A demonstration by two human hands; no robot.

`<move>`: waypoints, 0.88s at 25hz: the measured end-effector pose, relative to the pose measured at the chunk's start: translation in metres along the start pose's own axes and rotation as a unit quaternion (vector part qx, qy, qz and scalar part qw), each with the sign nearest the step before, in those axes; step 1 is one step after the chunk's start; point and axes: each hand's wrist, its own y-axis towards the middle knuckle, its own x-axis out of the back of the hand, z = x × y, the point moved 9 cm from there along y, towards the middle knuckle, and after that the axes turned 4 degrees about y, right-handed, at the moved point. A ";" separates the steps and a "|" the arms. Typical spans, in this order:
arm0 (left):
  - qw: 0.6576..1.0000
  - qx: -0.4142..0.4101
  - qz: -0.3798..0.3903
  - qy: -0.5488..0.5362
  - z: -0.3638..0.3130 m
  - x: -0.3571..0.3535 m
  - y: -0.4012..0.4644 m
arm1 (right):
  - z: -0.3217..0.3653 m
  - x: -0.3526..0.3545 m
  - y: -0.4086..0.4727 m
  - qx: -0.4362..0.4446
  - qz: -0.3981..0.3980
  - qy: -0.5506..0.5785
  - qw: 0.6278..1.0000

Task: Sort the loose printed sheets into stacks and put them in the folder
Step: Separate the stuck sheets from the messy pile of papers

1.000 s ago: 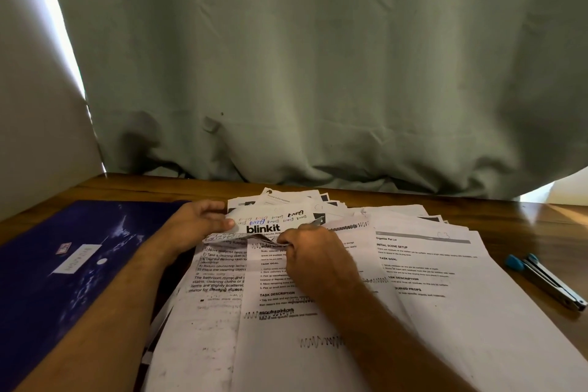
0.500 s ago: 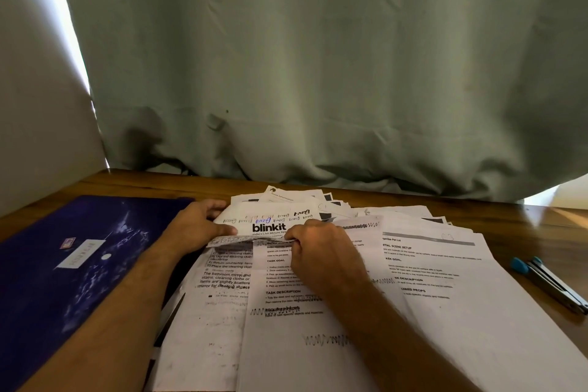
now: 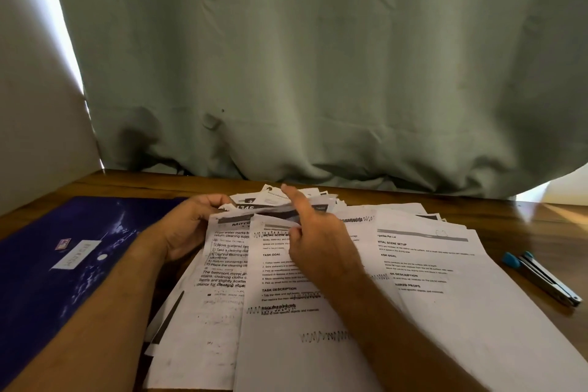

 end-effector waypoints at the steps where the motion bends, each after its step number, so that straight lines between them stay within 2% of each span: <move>1: 1.000 -0.007 0.020 -0.005 -0.003 -0.005 -0.002 | 0.002 0.000 0.001 -0.009 0.013 0.006 1.000; 4: 1.000 -0.020 0.016 -0.018 -0.009 -0.008 -0.003 | 0.005 0.004 0.003 -0.023 0.042 -0.038 0.998; 6: 0.998 -0.011 -0.055 0.029 -0.007 -0.004 0.001 | -0.001 0.010 0.000 -0.031 0.042 -0.039 0.998; 8: 0.979 0.015 -0.148 0.138 -0.006 0.003 0.002 | -0.010 0.009 -0.011 -0.043 0.058 -0.032 0.997; 10: 0.962 0.065 -0.192 0.183 0.001 0.006 0.005 | -0.020 0.004 -0.021 -0.060 0.074 -0.014 0.995; 16: 0.939 0.177 -0.181 0.231 0.001 0.000 0.020 | -0.032 -0.008 -0.022 -0.090 0.095 0.021 0.991; 19: 0.930 0.197 -0.183 0.251 -0.002 0.002 0.031 | -0.034 -0.011 -0.022 -0.095 0.088 0.032 0.991; 22: 0.936 0.191 -0.173 0.239 -0.001 -0.007 0.041 | -0.034 -0.008 -0.021 -0.089 0.077 0.031 0.993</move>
